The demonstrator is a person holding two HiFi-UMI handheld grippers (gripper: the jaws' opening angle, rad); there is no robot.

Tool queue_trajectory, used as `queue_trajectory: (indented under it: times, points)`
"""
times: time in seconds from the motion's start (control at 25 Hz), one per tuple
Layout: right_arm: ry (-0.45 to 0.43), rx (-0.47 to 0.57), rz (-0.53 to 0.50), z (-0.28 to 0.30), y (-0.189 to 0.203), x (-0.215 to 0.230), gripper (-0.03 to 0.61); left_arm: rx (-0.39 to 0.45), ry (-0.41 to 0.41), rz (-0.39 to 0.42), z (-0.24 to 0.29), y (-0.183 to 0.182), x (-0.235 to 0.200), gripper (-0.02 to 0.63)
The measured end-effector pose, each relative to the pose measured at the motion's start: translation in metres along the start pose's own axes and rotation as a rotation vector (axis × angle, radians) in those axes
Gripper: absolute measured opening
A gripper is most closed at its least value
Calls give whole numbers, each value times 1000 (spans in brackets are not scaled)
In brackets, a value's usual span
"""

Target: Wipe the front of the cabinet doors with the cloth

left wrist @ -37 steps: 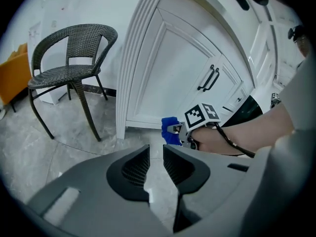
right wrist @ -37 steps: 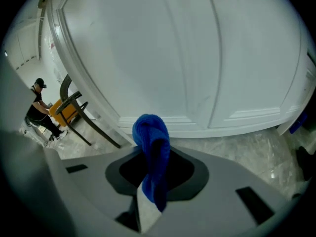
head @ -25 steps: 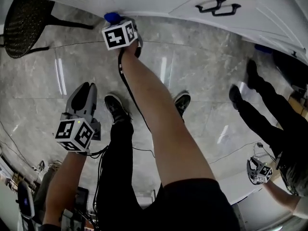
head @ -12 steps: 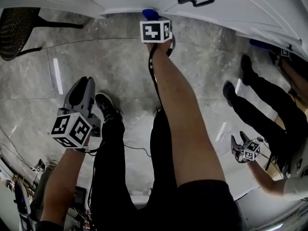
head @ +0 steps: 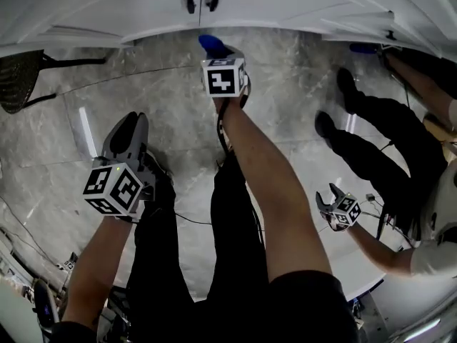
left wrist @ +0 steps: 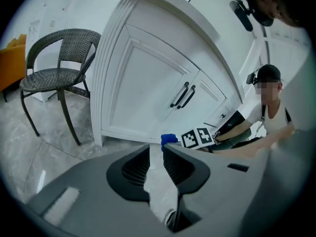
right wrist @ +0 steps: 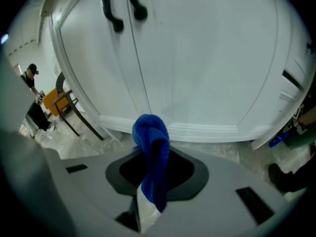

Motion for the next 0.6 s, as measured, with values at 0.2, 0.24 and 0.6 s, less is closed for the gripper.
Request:
queue_trajectory:
  times: [0.2, 0.24, 0.6]
  points:
    - [-87, 87, 110, -108, 0, -12, 81, 37, 22, 19, -37, -23, 43, 87]
    - [-107, 89, 118, -132, 0, -15, 81, 30, 38, 31, -48, -28, 53, 87]
    - [-270, 311, 194, -344, -63, -37, 80, 216, 68, 66, -162, -126, 144, 87]
Point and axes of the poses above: the fingertips, and each gripper's own axes: z forward along the fingers, x to its right, y out of its underside, the point moved 8 cm from there along -z, backward along the fingers, and after that the axes turned 12 degrees about -z, right-handed, at the moved point
